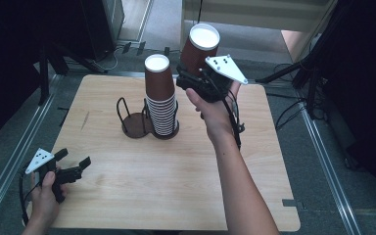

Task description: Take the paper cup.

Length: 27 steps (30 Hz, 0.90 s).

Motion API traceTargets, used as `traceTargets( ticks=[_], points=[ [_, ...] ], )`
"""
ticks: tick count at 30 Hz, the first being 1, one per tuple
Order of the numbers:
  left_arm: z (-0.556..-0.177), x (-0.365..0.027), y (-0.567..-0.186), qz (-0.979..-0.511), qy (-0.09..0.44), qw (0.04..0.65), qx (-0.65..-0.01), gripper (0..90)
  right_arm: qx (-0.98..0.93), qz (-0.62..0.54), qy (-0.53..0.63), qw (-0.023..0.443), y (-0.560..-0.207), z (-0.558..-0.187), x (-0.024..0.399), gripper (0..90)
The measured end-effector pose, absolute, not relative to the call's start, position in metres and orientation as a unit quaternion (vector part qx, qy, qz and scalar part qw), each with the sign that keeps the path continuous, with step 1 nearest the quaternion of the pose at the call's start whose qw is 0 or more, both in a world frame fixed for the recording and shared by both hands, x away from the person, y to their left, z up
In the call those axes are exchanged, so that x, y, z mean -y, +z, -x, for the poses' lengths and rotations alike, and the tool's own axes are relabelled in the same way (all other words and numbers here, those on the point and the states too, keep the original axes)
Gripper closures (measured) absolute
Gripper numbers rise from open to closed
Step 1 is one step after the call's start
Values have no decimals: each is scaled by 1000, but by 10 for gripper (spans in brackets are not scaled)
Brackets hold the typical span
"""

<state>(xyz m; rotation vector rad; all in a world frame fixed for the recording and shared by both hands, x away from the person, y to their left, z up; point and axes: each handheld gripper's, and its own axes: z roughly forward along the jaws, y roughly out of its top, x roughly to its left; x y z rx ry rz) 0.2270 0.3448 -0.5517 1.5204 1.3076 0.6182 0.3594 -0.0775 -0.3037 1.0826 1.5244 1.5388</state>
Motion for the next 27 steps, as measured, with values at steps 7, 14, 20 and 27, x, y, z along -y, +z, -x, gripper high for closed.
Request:
traceTargets(
  ticks=[7, 14, 20, 27],
  points=[
    [-227, -344, -552, -630, 257, 495, -541, 0, -588, -428, 583, 363, -313, -350, 96, 95],
    [-227, -344, -552, -630, 258, 493, -541, 0, -592, -432, 569, 373, -321, -342, 110, 95],
    [-226, -343, -551, -629, 262, 490, -544, 0, -591, -434, 568, 374, -328, -334, 120, 95],
    [-227, -344, -552, -625, 260, 490, -549, 0, -593, -439, 559, 378, -335, -322, 131, 95]
  ],
)
